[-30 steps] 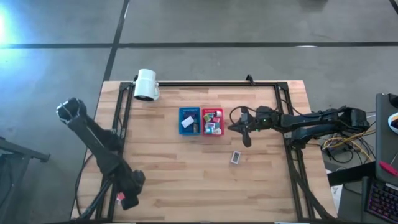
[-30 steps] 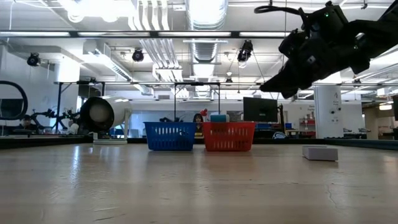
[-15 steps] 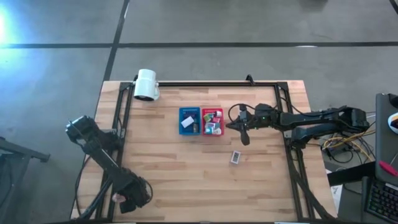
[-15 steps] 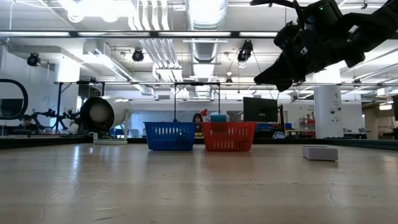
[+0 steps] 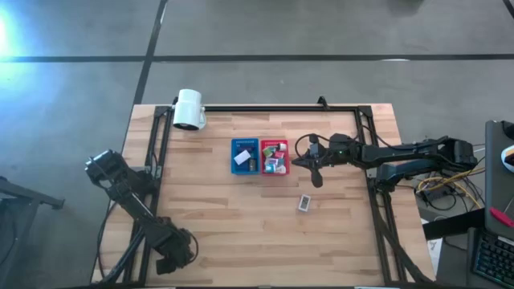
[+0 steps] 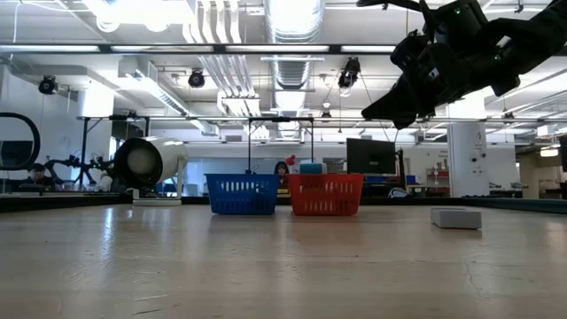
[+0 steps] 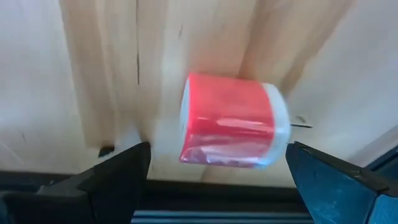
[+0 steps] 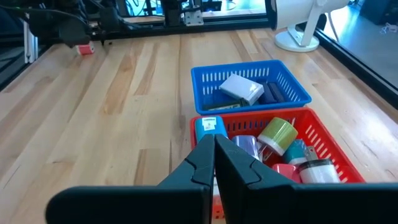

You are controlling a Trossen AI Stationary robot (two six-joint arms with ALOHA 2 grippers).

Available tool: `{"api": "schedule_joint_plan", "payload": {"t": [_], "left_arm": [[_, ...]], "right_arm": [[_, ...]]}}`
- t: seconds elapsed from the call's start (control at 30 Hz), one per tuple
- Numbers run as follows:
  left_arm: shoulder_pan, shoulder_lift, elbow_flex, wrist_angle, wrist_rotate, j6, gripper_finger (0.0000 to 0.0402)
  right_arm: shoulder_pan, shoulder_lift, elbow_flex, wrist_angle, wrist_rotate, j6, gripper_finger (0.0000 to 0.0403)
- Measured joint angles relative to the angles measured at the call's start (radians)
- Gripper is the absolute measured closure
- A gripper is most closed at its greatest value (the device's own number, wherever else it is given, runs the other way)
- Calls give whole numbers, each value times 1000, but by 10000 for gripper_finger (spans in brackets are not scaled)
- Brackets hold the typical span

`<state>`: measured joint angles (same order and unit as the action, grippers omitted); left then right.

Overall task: Pick & Place Office items
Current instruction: Put the pink charger adapter into the red bin

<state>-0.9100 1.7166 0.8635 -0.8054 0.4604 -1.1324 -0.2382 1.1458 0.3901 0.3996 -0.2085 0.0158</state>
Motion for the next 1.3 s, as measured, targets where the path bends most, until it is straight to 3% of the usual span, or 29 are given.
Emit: {"api": "schedule_joint_plan", "payload": {"t": [0.5,0.63,0.87,1.13,1.3], "left_arm": [[6,-6,11,33,-172,11,23],[6,-7,4,29,-193,28,54],[6,-6,1,20,-205,21,171],[10,-15,20,-10,-208,85,171],[43,-89,30,-21,-323,99,171]], "right_arm": [[0,0,0,0,0,-6,394],[0,0,0,0,0,-16,394],[0,0,0,0,0,-23,394],[0,1,-1,0,0,-46,394],[0,1,-1,0,0,-46,394]]}}
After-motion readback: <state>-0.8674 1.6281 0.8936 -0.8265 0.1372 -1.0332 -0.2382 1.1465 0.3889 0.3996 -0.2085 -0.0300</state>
